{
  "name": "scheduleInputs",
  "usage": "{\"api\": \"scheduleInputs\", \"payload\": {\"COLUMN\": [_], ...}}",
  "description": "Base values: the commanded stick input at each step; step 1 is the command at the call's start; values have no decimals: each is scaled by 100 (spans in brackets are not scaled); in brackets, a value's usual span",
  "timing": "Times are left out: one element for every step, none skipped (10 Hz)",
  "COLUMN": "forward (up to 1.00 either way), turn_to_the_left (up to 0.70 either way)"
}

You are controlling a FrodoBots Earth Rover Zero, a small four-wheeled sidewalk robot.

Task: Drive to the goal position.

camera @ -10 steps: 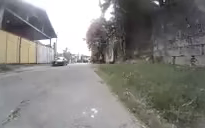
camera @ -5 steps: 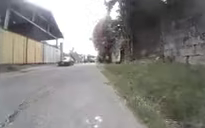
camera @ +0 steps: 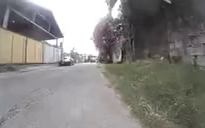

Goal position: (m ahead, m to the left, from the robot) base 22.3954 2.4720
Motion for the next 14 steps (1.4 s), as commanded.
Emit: {"api": "scheduleInputs", "payload": {"forward": [48,48,48,49,49,49,49,49,49,49,42,16,0,0], "turn_to_the_left": [0,0,0,0,0,0,0,0,0,0,0,0,0,0]}}
